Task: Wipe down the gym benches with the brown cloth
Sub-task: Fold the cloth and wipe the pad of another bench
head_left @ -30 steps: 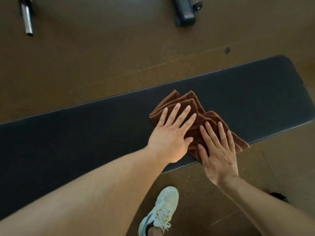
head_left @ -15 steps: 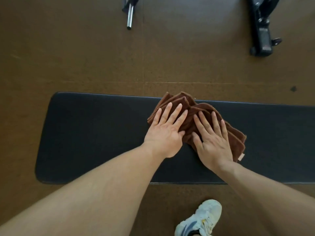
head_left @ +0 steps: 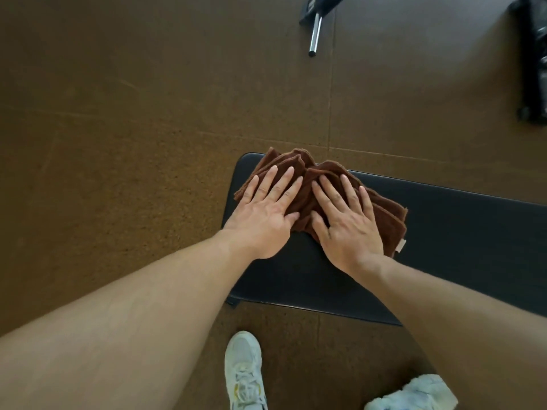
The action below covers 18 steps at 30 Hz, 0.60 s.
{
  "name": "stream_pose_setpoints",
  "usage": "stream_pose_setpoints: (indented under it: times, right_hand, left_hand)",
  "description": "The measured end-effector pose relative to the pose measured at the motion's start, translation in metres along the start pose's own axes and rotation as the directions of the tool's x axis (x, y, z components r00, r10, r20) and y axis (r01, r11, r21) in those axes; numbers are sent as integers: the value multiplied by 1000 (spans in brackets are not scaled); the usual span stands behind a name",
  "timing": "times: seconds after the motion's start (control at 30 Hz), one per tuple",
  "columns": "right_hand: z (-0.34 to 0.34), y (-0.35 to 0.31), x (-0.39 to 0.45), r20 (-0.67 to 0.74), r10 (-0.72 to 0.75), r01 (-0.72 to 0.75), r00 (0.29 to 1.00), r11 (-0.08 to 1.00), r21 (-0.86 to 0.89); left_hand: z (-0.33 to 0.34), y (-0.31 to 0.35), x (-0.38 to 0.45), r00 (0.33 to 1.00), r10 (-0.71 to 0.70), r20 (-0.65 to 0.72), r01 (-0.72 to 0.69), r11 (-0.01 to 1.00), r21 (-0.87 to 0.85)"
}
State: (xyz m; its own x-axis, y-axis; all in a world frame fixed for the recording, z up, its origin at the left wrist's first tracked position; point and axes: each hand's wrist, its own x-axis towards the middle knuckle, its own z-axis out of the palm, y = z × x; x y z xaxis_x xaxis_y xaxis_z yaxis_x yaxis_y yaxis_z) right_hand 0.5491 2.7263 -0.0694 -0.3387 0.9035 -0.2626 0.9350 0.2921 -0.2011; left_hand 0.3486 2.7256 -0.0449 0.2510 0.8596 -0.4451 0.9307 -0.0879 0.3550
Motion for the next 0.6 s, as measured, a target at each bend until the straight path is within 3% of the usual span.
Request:
stream_pose_setpoints:
  times: [0.13, 0.3, 0.43, 0.6]
  right_hand:
    - [-7, -15, 26, 15, -61, 62, 998, 998, -24]
    - [-1, -39, 21, -17, -89, 89, 996, 996, 22]
    - [8, -46, -22, 11, -217, 216, 976, 976, 25]
    - [18, -5, -88, 71, -339, 339, 938, 941, 18]
  left_hand:
    - [-7, -26, 2, 999, -14, -38, 14, 1000, 2]
    - [8, -28, -21, 978, -182, -103, 169, 978, -119]
    - [49, -10, -77, 958, -223, -181, 211, 974, -83]
    - [82, 31, -116, 974, -180, -141, 180, 984, -15]
